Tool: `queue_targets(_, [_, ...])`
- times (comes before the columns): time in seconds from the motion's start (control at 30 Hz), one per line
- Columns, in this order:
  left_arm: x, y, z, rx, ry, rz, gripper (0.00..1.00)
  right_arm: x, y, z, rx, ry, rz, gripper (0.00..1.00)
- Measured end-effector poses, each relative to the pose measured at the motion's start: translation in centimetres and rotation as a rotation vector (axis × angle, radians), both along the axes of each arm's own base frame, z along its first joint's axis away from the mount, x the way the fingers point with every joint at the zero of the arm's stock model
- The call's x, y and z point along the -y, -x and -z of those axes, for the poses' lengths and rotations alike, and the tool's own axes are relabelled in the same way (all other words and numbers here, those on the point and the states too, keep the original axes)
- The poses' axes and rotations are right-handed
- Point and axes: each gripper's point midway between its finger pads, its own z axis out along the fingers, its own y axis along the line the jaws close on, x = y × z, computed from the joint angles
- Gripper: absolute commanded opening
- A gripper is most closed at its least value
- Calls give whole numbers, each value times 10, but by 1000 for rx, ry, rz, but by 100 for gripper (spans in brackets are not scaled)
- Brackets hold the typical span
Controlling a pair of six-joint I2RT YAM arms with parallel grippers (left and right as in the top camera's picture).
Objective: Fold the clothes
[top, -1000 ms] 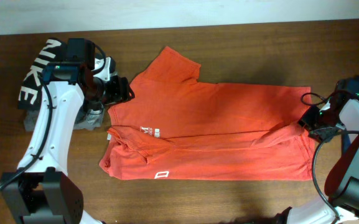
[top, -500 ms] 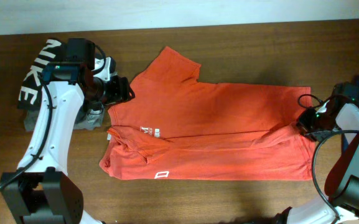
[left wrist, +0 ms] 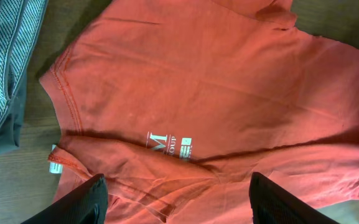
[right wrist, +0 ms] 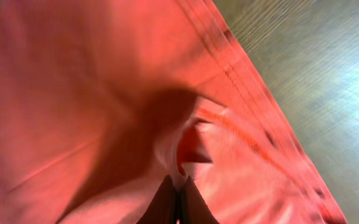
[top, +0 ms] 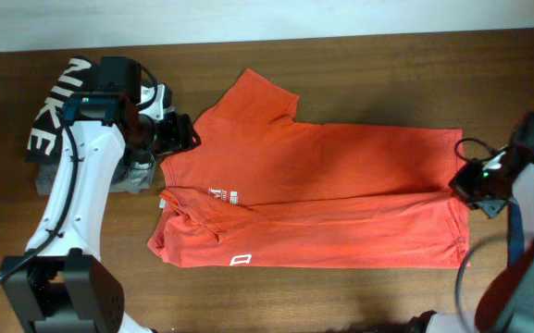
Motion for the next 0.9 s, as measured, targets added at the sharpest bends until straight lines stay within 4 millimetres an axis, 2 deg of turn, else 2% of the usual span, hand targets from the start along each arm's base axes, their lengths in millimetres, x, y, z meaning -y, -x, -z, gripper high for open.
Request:
queue_targets(0.1, [0,-1,0,3,0,0,72,-6,13,-35,57,42,1,4])
queue_targets(0.23, [0,-2,0,7,0,1,73,-16,40,-60,56,69,6,4])
queue_targets(0.57, [0,-1,0,9,-5,19,72,-48,107,-84,-32,53,10,4])
queue_targets(0.9, [0,0,0,7,-6,21,72,-75,157,-114,55,111,17,4])
